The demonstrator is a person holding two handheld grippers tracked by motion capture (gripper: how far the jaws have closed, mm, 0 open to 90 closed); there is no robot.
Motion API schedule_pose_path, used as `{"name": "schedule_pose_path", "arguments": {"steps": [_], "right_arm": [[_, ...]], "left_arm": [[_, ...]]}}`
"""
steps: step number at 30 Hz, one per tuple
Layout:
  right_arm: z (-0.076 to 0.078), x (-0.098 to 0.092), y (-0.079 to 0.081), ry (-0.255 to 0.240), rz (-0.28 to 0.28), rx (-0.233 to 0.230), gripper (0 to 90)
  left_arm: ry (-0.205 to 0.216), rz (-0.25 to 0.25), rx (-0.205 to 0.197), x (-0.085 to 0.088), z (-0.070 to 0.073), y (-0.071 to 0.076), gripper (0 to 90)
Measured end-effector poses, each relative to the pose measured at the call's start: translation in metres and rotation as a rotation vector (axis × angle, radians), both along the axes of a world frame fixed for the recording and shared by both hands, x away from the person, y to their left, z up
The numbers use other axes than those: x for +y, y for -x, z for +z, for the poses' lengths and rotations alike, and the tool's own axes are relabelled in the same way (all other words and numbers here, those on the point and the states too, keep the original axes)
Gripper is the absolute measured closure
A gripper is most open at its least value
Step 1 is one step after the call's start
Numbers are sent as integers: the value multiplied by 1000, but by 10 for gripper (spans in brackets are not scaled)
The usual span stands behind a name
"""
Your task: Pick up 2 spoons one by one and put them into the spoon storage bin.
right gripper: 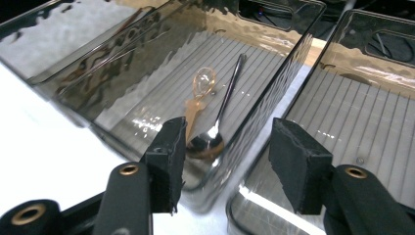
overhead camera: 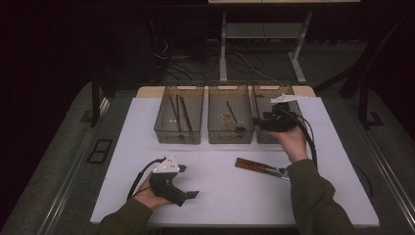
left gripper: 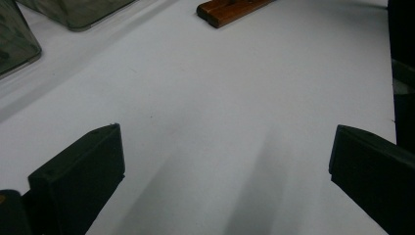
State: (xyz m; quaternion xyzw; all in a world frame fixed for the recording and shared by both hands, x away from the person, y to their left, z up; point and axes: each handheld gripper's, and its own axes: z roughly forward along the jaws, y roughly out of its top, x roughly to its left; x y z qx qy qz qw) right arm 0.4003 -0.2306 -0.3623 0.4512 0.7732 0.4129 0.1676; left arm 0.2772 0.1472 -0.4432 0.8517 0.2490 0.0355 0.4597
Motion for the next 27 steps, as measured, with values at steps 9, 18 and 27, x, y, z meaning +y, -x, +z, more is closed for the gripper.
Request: {"name": "schedule_pose_path", "arguments": {"steps": [9,18,27], "right_arm": [[-1,-22,23,-10,84,-32,412],[-11,-37,48,8,166,-27,397],[-24,-48,71,46,233,16,515]], "left_arm": [[-7,-1,-10,3,1,-1,0],[-12,-8,-11,5,2,0,0],[-8,2,-7,6,1,0,0]]}}
